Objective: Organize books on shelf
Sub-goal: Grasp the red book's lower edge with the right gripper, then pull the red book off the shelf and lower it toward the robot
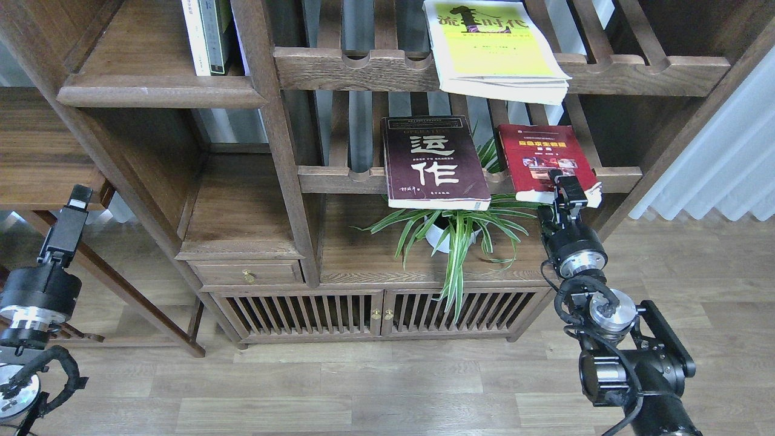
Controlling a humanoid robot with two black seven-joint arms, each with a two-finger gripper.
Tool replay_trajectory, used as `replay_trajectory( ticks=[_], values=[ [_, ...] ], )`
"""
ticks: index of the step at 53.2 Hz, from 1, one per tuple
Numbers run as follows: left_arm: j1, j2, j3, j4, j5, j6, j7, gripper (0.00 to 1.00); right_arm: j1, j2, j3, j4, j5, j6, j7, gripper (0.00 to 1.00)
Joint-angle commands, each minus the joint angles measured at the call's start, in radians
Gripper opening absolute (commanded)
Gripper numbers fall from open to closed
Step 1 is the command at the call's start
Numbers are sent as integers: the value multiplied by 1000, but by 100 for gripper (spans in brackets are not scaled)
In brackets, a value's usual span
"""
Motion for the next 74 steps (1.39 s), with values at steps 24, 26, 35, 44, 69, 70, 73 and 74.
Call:
replay_trajectory(
  ticks=[24,26,35,44,69,70,73,74],
  values=[
    [2,-1,-3,0,0,0,0,100,3,0,-17,6,43,107,0,5],
    [2,-1,-3,0,0,0,0,100,1,0,-17,7,43,110,0,5],
    [9,-1,-4,0,0,0,0,100,-51,0,-7,78,110,192,-10,5],
    [12,-1,-4,6,0,0,0,100,-190,0,-5,293,314,198,-6,4],
    [12,-20,7,9,0,0,0,100,-581,0,-26,695,546,372,-12,4],
    [12,-21,8,9,0,0,0,100,-598,0,-33,708,549,372,-12,4],
    [12,-21,17,9,0,0,0,100,-631,-1,-66,735,552,372,-12,4],
    [11,-21,17,9,0,0,0,100,-637,-6,-77,741,552,372,-12,4]
  ],
)
